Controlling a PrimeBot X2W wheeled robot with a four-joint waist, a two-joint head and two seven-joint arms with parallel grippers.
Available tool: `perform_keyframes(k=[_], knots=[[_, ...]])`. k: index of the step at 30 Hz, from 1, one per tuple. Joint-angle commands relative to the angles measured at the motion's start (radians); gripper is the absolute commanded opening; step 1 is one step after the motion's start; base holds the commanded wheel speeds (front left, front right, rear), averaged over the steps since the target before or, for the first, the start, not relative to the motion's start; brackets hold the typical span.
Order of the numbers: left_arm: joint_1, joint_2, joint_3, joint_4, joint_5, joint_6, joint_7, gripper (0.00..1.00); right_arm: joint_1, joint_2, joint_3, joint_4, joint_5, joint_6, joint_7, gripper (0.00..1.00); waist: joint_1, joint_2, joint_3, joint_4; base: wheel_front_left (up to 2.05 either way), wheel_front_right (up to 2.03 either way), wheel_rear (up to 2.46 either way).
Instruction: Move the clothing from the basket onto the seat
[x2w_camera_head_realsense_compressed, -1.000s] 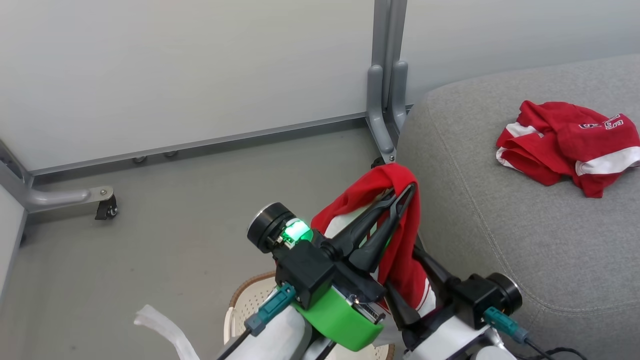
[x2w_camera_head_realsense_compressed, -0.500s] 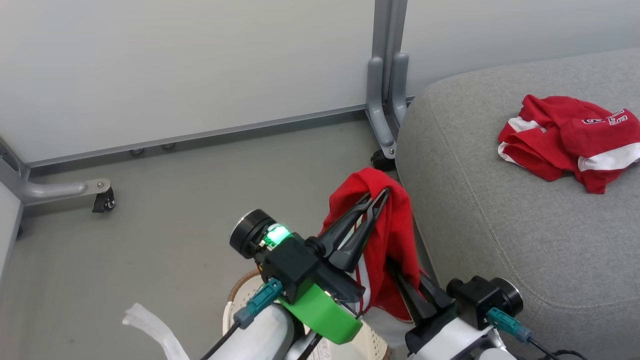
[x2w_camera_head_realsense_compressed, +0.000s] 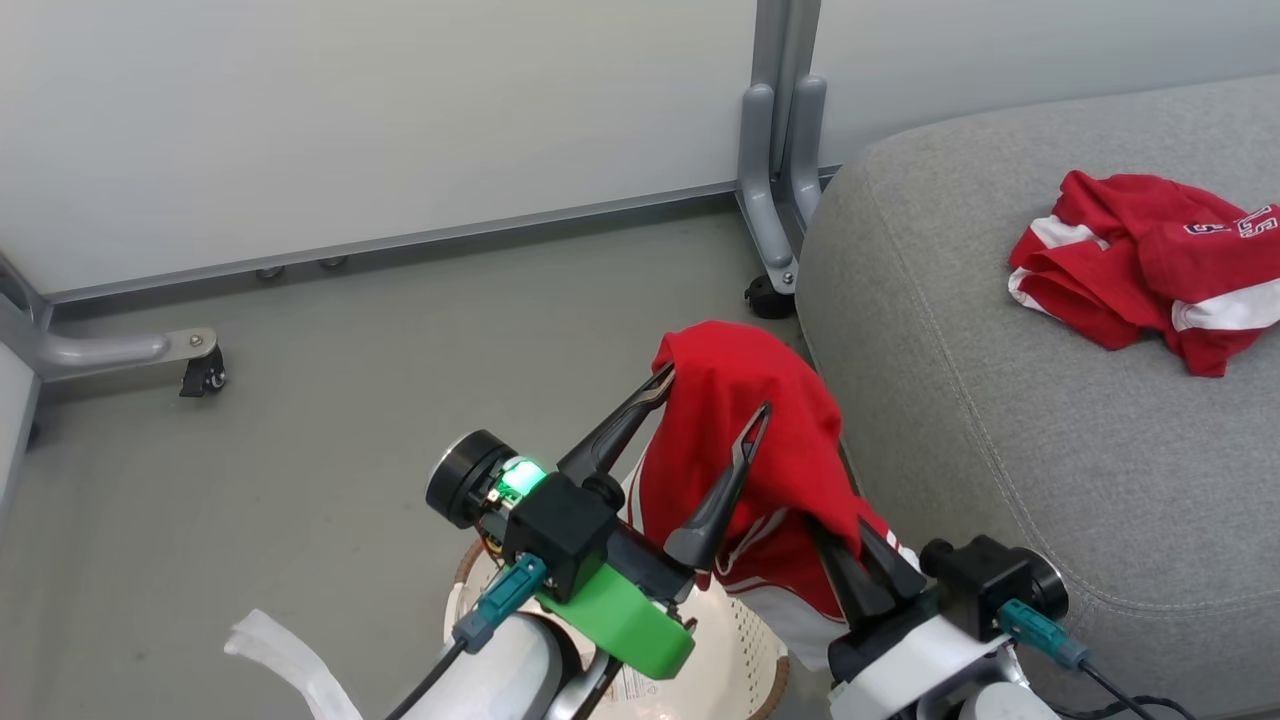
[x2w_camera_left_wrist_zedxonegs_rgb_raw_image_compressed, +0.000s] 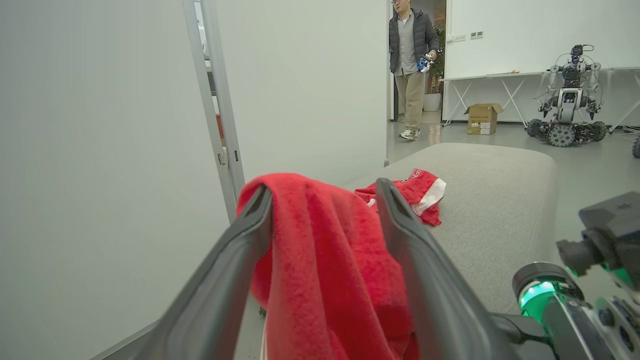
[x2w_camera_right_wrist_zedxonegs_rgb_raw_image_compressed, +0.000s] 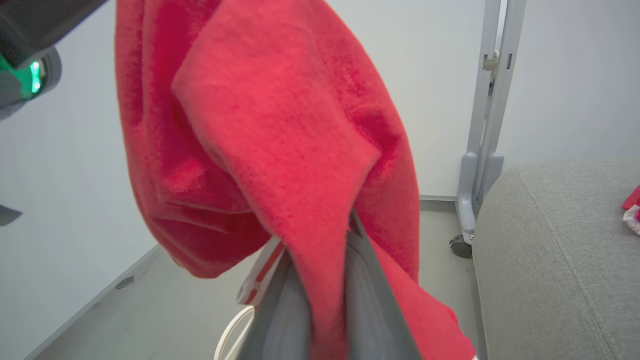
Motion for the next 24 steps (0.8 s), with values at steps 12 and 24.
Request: perform_keyframes(k=[12,24], knots=[[-0.009,0.034,0.013,-0.001,0.000,0.020,0.010,1.00,-0.025,0.025,-0.083,-0.029,0.000,-0.001,-0.003,0.00,0.0000,0.0000,0.049,-0.035,0.00,0.00,0.00],[0.025,0.081,0.030,0.032,-0.030,0.008,-0.009,1.00,-0.045,0.037,-0.181,-0.085,0.004,-0.001,-0.003,0.00,0.0000,0.0000,0.119,-0.172,0.00,0.00,0.00]])
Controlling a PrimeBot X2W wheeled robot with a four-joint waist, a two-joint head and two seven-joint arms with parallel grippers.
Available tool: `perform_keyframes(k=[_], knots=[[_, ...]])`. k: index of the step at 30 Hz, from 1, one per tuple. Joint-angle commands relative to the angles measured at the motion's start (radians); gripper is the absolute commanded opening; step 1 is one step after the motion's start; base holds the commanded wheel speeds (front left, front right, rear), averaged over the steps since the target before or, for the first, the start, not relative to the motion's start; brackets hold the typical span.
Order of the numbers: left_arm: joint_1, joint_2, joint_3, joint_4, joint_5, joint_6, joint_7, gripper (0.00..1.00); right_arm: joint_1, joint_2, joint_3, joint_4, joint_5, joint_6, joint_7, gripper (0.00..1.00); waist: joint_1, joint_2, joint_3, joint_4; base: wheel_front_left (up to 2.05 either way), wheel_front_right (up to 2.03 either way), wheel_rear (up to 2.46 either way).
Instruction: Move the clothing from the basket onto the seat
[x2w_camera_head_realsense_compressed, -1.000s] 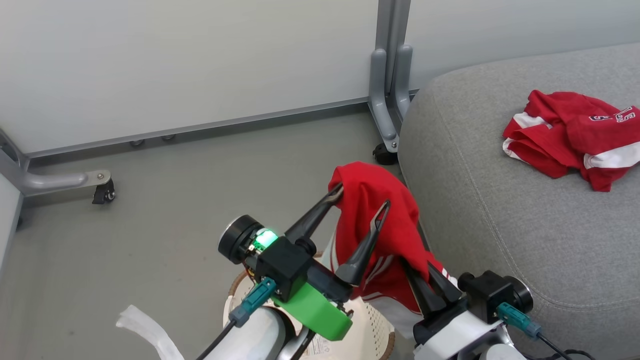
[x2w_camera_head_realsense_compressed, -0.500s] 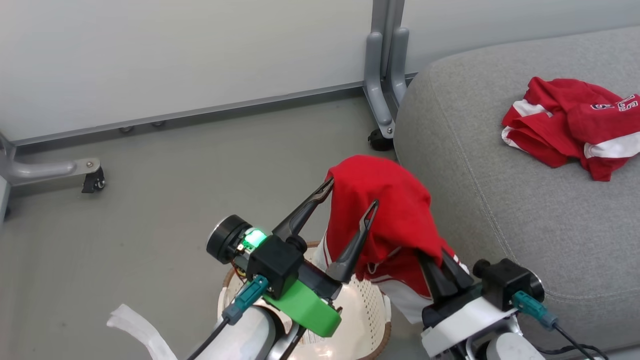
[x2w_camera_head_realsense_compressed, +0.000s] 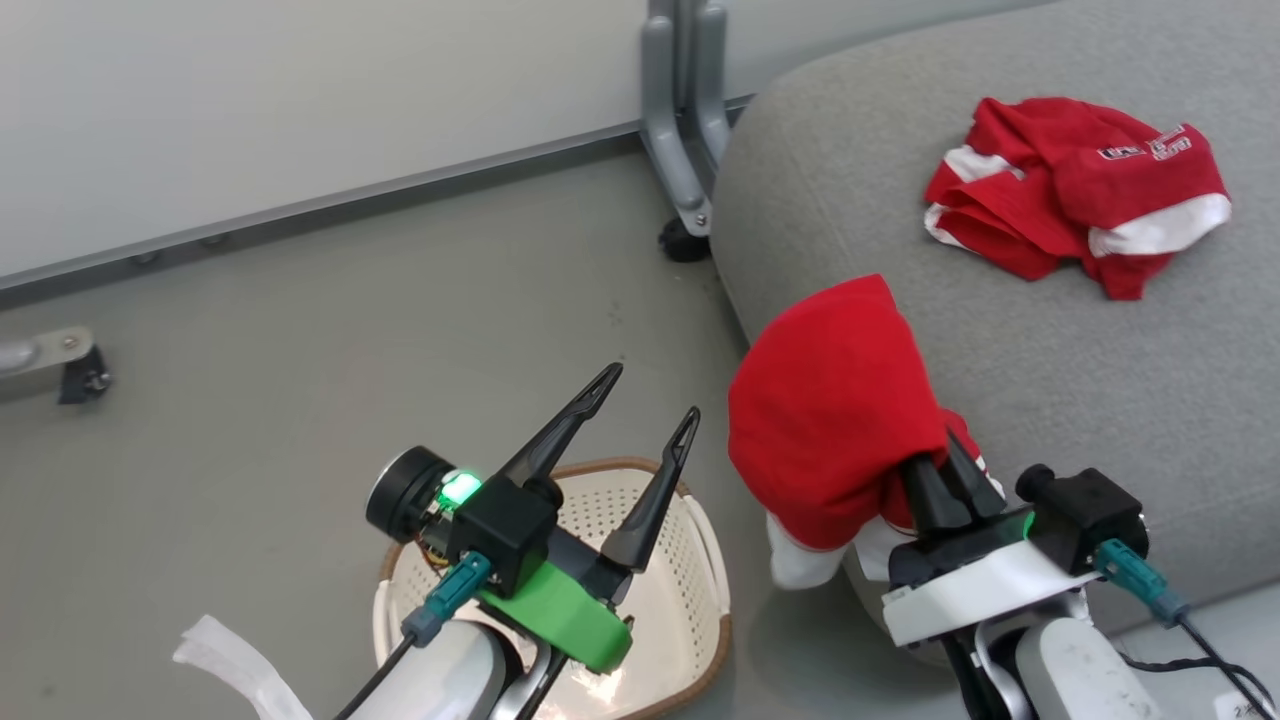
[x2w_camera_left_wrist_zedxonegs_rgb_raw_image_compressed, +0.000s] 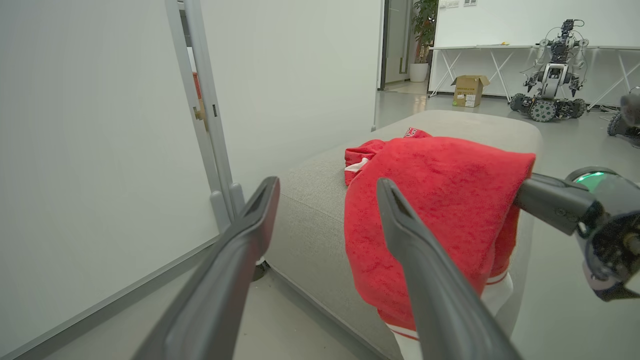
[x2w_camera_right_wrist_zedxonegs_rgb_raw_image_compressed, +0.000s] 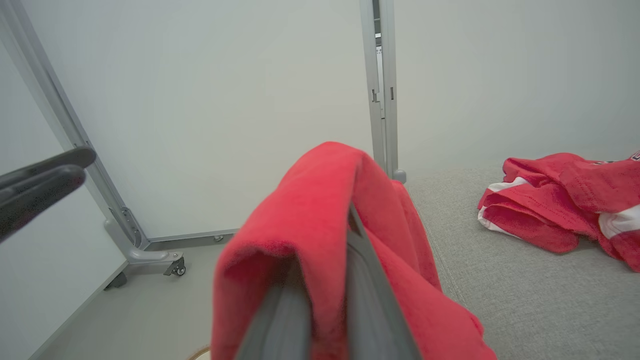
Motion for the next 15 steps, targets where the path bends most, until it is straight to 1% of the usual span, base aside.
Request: perform_keyframes(k=[1,7,15], knots=[[0.012,0.016,0.004,0.011,-0.006,-0.001,-0.006,1.00,-0.008,0.002,-0.012,-0.013,0.007,-0.001,-0.003,0.00,0.0000,0.0000,0.039,-0.071,0.00,0.00,0.00],[0.033,0.057,0.020,0.060,-0.007,0.005,-0.014,1.00,0.010,0.015,-0.055,-0.030,0.033,-0.001,-0.003,0.00,0.0000,0.0000,0.075,-0.176,0.00,0.00,0.00],[0.053,0.083,0.012,0.122,-0.003,-0.015,-0.034,1.00,0.039,0.033,-0.092,-0.051,0.053,-0.001,-0.003,0.00,0.0000,0.0000,0.118,-0.300,0.00,0.00,0.00]])
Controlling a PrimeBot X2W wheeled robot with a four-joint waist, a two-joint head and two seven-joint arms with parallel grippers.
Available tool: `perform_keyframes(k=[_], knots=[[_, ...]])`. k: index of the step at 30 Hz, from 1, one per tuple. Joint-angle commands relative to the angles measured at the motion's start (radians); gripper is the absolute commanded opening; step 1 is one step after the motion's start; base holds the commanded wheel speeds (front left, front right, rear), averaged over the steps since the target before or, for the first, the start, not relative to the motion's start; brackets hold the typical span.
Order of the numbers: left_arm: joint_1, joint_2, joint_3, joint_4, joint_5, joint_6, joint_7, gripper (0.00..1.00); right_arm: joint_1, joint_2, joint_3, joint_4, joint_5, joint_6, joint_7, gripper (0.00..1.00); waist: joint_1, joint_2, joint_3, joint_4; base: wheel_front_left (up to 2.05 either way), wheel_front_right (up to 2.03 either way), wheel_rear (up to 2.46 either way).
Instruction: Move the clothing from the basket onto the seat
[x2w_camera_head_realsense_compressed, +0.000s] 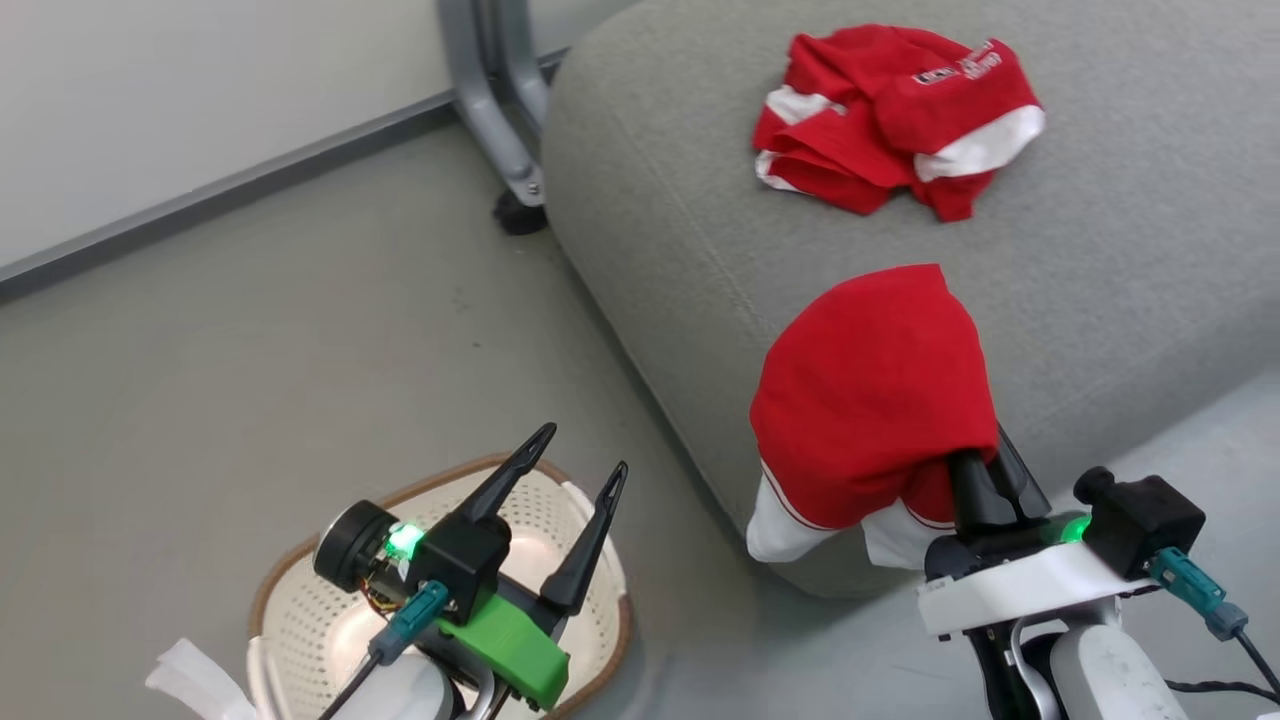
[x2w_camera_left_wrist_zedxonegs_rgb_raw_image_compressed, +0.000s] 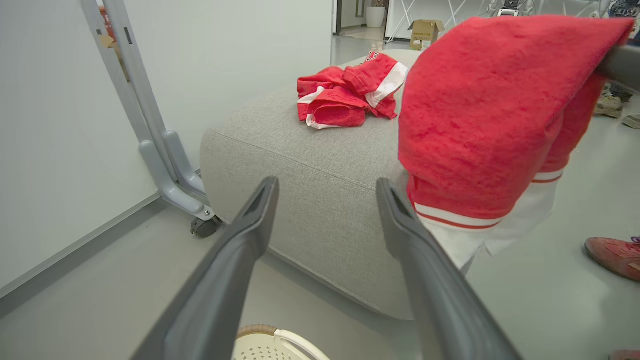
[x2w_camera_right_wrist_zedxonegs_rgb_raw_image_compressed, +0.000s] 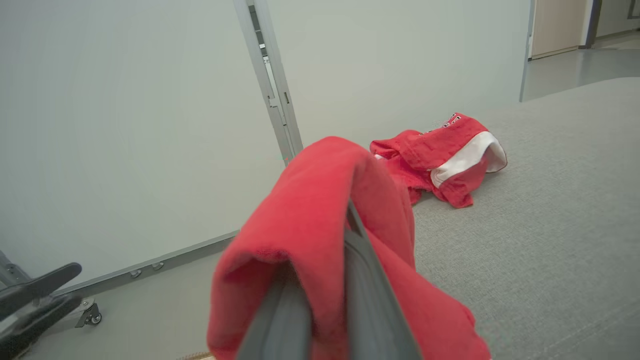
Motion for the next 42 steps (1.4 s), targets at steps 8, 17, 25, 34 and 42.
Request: perform_keyframes(k=[8,17,25,34,42], knots=[[-0.008,0.011,-0.033,0.041,0.027,-0.022,-0.007,1.00,0.052,0.010,-0.075,-0.046,0.014,0.000,-0.003,0.00,0.0000,0.0000,0.099,-0.110,0.00,0.00,0.00],[-0.036,0.021,-0.045,0.040,0.036,-0.009,0.017,1.00,-0.050,0.011,-0.165,-0.104,0.075,0.000,-0.003,0.00,0.0000,0.0000,0.184,-0.113,0.00,0.00,0.00],[-0.078,0.054,-0.061,-0.052,0.084,-0.001,0.063,1.00,-0.351,-0.096,-0.324,-0.037,0.109,0.000,-0.003,0.00,0.0000,0.0000,0.326,-0.046,0.00,0.00,0.00],[-0.163,0.086,-0.076,-0.219,0.132,-0.005,0.146,1.00,-0.735,-0.349,-0.465,0.182,0.158,0.000,-0.003,0.00,0.0000,0.0000,0.524,0.077,0.00,0.00,0.00],[-0.210,0.095,-0.081,-0.290,0.158,0.004,0.176,1.00,-0.988,-0.455,-0.388,0.468,0.219,0.000,0.002,0.00,0.0000,0.0000,0.648,0.162,0.00,0.00,0.00]])
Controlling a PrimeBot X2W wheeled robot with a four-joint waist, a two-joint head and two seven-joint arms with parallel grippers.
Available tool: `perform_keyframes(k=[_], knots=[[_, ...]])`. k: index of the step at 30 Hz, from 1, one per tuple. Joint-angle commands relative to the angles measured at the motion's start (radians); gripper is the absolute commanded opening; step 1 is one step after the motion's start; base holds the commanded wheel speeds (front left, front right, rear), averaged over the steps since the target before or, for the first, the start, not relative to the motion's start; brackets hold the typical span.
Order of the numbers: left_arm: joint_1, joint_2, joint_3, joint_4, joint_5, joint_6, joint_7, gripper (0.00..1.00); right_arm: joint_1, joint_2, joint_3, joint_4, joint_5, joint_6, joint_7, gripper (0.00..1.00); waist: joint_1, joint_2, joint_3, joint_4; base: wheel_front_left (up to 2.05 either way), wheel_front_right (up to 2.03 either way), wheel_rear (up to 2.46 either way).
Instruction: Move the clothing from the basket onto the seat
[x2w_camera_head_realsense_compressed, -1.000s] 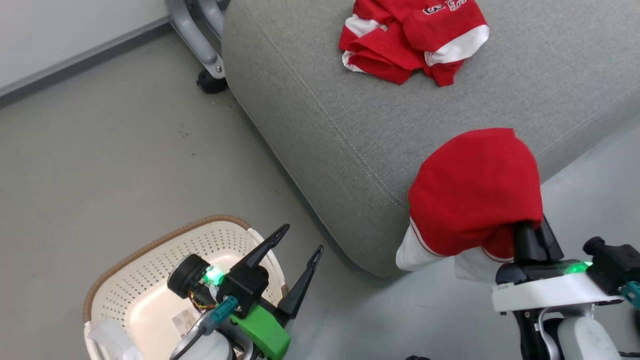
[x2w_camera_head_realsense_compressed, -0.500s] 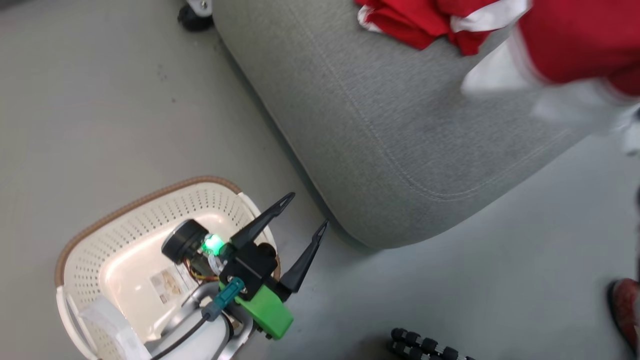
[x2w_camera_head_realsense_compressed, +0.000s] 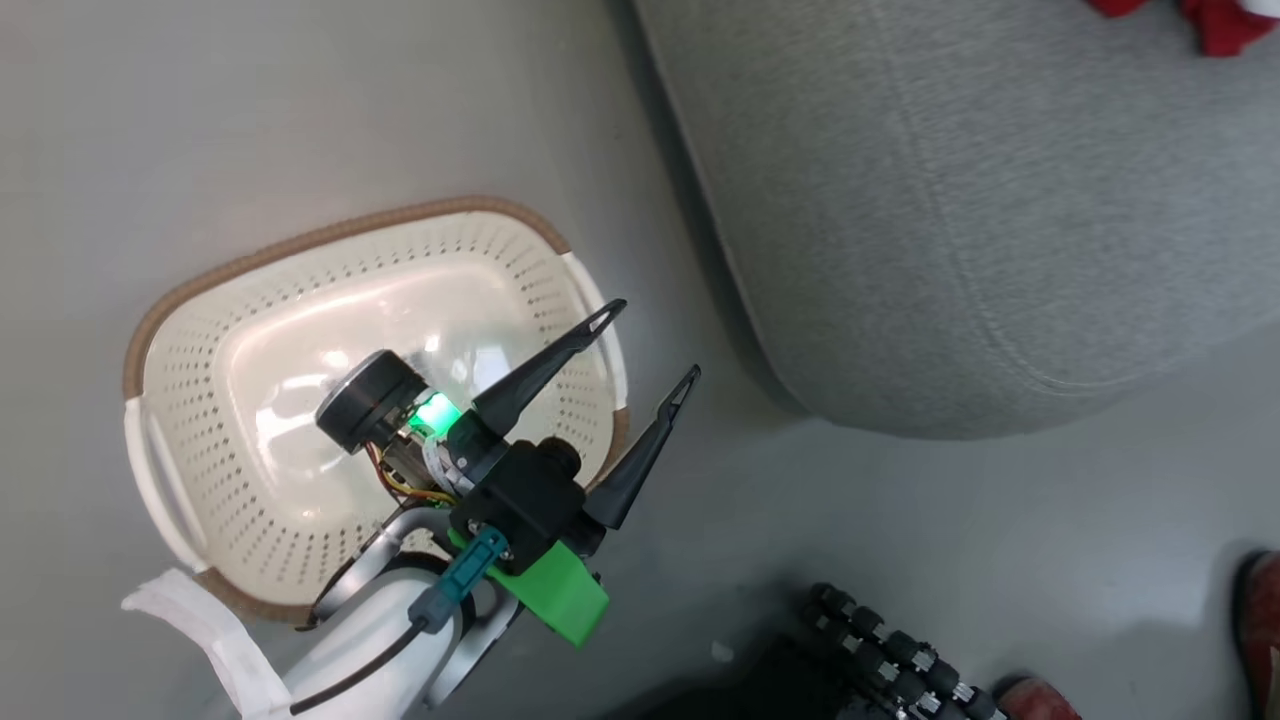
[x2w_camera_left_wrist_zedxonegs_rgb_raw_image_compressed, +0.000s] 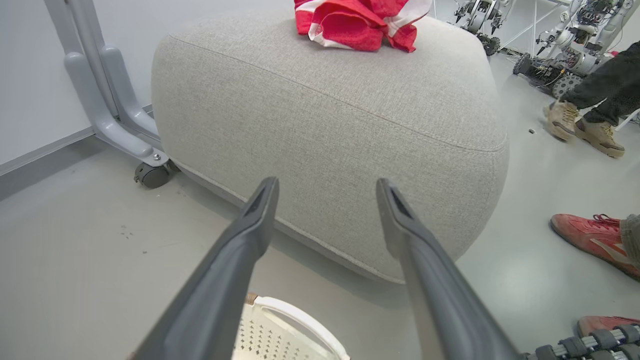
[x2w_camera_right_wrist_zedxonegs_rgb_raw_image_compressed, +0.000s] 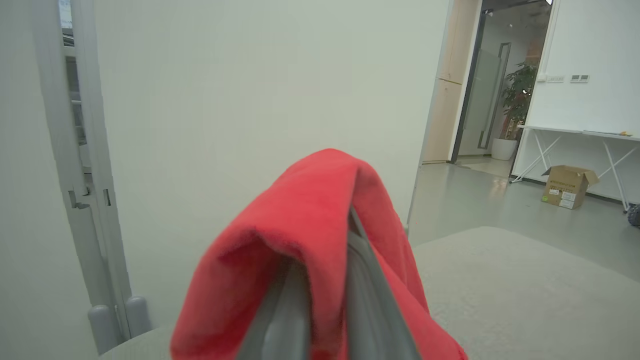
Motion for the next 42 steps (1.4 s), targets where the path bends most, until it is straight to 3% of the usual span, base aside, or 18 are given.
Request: perform_keyframes(k=[1,11,12,13,20,30,37,42], knots=[[-0.026,0.005,0.002,-0.002,0.005,0.005,-0.002,1.00,-0.032,0.013,0.015,0.046,0.021,0.000,-0.002,0.00,-0.0002,0.0000,0.104,0.101,0.00,0.00,0.00],[-0.047,-0.026,-0.005,0.036,0.007,0.015,-0.033,1.00,-0.042,0.044,0.123,0.313,0.015,0.000,-0.005,0.00,-0.0002,0.0000,0.105,0.148,0.00,0.00,0.00],[-0.045,-0.029,-0.005,0.042,0.004,0.017,-0.037,1.00,-0.037,0.047,0.127,0.320,0.017,0.000,-0.005,0.37,-0.0002,0.0000,0.100,0.150,0.00,0.00,0.00],[-0.041,-0.031,-0.006,0.052,-0.001,0.019,-0.043,1.00,-0.030,0.043,0.123,0.320,0.013,0.000,-0.006,1.00,-0.0002,0.0000,0.093,0.152,0.00,0.00,0.00],[-0.022,-0.052,0.001,0.096,-0.023,0.037,-0.071,1.00,0.059,0.060,0.075,0.246,-0.029,0.000,-0.006,1.00,-0.0002,0.0000,0.008,0.151,0.00,0.00,0.00],[0.059,-0.148,0.077,0.211,-0.160,0.078,-0.177,1.00,0.285,0.126,0.054,0.119,-0.098,0.000,-0.006,1.00,-0.0002,0.0000,-0.221,0.189,0.00,0.00,0.00],[0.139,-0.214,0.178,0.295,-0.232,0.076,-0.206,1.00,0.513,0.230,0.152,0.028,-0.116,0.000,-0.006,1.00,-0.0002,0.0000,-0.408,0.265,0.00,0.00,0.00],[0.246,-0.258,0.302,0.307,-0.220,0.088,-0.204,1.00,0.662,0.305,0.291,-0.015,-0.106,0.000,-0.006,1.00,-0.0002,0.0000,-0.542,0.314,0.00,0.00,0.00]])
